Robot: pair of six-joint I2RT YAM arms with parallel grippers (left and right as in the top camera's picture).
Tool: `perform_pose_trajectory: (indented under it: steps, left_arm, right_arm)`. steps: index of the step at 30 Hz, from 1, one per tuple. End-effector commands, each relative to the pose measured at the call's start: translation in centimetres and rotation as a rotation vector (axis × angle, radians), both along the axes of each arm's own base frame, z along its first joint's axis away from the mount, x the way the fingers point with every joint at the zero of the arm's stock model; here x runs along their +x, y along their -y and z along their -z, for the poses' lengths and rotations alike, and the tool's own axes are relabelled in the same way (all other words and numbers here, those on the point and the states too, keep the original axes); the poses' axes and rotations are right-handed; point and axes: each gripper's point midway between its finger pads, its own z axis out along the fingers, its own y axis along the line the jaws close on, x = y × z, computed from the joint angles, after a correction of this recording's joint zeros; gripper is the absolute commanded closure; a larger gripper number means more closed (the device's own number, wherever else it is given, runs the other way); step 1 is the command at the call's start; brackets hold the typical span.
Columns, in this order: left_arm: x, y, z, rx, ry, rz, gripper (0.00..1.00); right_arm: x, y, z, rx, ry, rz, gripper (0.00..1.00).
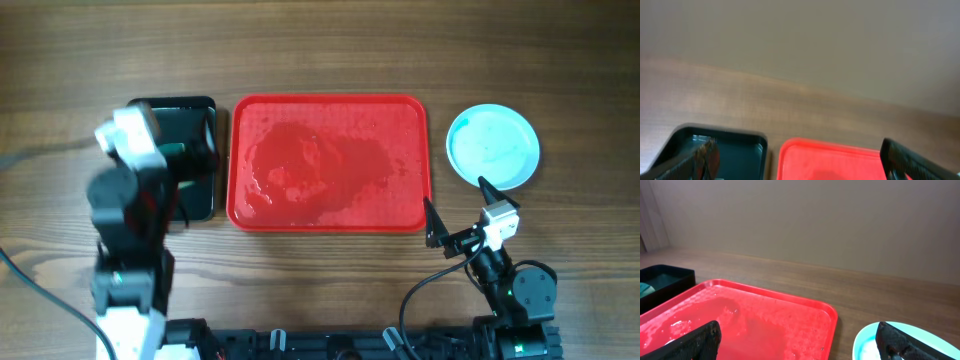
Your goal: Clean dirty plates on tray and stack at the side
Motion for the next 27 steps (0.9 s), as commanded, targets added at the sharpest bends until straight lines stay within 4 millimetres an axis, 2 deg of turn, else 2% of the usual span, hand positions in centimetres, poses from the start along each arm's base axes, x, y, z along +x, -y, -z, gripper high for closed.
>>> perform_pose_trajectory:
  steps: [1, 4, 8, 12, 18, 23, 27]
  left_arm:
    - [-3.5, 0.5, 3.5, -0.001, 0.113, 0.023, 0.0]
    - [-5.4, 0.6, 5.7, 0.003, 0.181, 0.023, 0.0]
    - [-6.4, 0.6, 7.1, 0.046, 0.216, 0.027, 0.0]
    - [-6.8, 0.6, 9.3, 0.128, 0.172, 0.038, 0.0]
    - [-7.5, 0.6, 12.1, 0.152, 0.065, 0.045, 0.0]
    - [-7.7, 0.4, 10.5, 0.158, 0.135, 0.027, 0.0]
    - [-7.8, 0.4, 10.2, 0.158, 0.147, 0.027, 0.0]
  right_arm:
    - [0.0, 0.1, -0.2, -0.017, 0.015, 0.006, 0.0]
    - [0.0, 0.1, -0.2, -0.017, 0.014, 0.006, 0.0]
    - [0.0, 0.1, -0.2, -0.017, 0.014, 0.006, 0.0]
    - [0.0, 0.1, -0.2, -0.017, 0.015, 0.006, 0.0]
    - [0.0, 0.1, -0.2, -0.017, 0.014, 0.006, 0.0]
    - [0.0, 0.1, -0.2, -0.017, 0.015, 0.006, 0.0]
    - [0.0, 0.1, -0.2, -0.017, 0.014, 0.006, 0.0]
